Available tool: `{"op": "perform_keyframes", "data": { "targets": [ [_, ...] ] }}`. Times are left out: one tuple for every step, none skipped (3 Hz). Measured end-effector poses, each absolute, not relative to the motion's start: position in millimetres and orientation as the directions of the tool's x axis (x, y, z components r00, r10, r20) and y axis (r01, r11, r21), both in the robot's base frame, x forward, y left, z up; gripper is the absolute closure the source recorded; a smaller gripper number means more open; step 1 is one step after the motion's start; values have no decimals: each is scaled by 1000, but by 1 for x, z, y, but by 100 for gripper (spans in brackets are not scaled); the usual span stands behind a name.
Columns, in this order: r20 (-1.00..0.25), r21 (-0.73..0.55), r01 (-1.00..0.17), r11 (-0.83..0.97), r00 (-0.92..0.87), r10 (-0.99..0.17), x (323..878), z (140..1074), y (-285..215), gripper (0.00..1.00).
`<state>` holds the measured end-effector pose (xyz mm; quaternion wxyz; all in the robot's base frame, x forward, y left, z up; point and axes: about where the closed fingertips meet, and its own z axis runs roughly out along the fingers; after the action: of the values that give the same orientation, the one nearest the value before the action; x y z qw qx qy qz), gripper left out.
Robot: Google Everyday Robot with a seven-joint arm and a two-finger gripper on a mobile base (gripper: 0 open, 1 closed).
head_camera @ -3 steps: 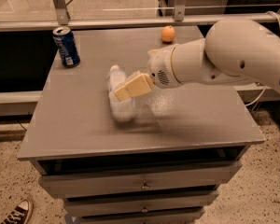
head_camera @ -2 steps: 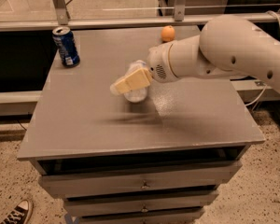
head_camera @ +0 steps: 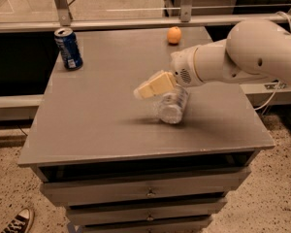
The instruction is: Knock blue plastic bottle over
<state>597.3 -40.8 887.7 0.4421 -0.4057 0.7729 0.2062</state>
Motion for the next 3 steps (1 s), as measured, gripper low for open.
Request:
{"op": "perform_keyframes", "data": {
  "targets": [
    [-847, -52, -808, 587, -275, -454, 585, 896, -96, 0],
    [-849, -64, -817, 573, -257, -462, 573, 906, -132, 0],
    [-850, -75, -821, 567, -245, -467, 549, 919, -188, 0]
  ]
}}
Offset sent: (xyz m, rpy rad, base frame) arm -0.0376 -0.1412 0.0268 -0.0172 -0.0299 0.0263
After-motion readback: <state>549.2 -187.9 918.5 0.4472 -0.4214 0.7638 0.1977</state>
